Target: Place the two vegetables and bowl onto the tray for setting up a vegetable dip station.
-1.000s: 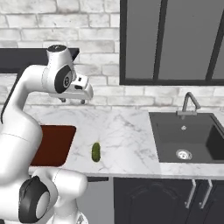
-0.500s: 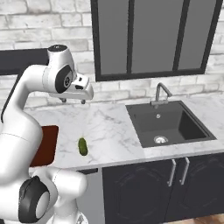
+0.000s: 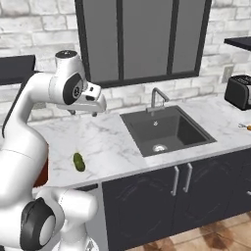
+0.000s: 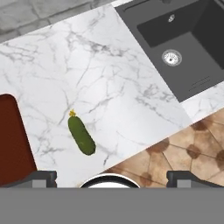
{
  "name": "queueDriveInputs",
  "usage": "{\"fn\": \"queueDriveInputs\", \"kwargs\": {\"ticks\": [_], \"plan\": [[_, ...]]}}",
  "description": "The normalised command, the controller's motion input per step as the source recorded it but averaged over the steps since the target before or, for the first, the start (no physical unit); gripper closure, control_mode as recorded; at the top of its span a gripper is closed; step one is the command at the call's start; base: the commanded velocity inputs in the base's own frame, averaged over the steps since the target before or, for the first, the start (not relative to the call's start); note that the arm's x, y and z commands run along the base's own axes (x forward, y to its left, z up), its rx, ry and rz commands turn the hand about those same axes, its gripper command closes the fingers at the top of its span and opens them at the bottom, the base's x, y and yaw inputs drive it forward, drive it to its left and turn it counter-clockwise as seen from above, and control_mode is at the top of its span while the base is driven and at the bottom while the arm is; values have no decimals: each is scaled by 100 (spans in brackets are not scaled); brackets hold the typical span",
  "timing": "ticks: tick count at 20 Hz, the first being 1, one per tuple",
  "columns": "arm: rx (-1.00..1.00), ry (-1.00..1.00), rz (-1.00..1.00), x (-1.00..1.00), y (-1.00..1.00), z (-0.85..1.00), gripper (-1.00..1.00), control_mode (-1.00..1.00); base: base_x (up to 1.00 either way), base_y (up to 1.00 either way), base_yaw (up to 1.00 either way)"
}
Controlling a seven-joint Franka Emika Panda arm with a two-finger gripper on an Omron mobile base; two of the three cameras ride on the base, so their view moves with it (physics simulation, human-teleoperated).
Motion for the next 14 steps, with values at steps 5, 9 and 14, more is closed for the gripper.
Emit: {"fn": "queueDriveInputs", "kwargs": {"ticks": [5,9,14], "plan": [[0,0,0,0,0,0,-100,100,13,-25,-21],[0,0,0,0,0,0,-100,100,22,-32,-9],[0,0,0,0,0,0,-100,100,26,-44,0]]}}
